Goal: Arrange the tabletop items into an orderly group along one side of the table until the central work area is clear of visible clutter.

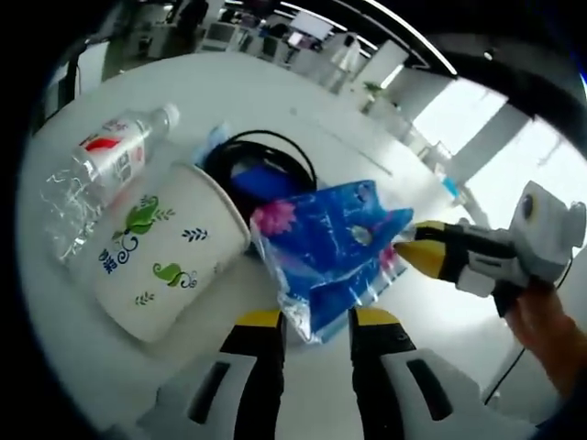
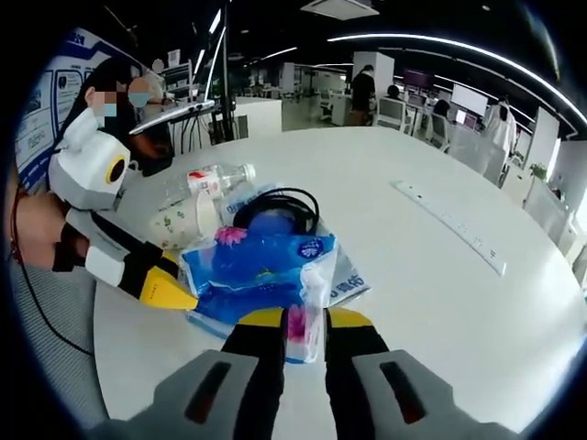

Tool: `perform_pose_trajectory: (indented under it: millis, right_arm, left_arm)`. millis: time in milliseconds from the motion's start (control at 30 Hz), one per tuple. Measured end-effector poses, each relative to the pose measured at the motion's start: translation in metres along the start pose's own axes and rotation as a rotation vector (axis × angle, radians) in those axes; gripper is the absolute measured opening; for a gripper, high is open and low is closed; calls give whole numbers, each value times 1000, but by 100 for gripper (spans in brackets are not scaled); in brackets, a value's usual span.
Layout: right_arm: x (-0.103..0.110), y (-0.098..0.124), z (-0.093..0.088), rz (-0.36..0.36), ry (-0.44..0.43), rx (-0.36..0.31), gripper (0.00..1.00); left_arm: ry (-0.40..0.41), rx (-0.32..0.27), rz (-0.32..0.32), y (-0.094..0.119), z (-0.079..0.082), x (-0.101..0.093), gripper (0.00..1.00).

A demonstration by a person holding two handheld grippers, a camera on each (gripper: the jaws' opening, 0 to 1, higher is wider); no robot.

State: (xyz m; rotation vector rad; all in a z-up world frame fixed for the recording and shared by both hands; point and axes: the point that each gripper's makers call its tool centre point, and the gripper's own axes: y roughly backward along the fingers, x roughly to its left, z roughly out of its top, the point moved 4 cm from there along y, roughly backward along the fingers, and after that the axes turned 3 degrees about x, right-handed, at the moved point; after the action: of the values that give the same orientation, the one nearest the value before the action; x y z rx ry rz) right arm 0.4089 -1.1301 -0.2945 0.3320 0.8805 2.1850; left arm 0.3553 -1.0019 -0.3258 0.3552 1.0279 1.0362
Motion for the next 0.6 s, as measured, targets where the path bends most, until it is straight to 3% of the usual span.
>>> perform_pose_trajectory:
  millis: [100,267,600]
  right_arm:
    - [-3,0,-1,-20,8,13,2]
    - [-4,0,0,-31,-3,1,0]
    - [-2,8,0,-36,-28,-21,0]
  left_arm:
    - [0,4,10,-1,-1,2,19]
    - [-4,6,46,-2,-2,6,3]
    - [-20,-13,43,3,3,4,0]
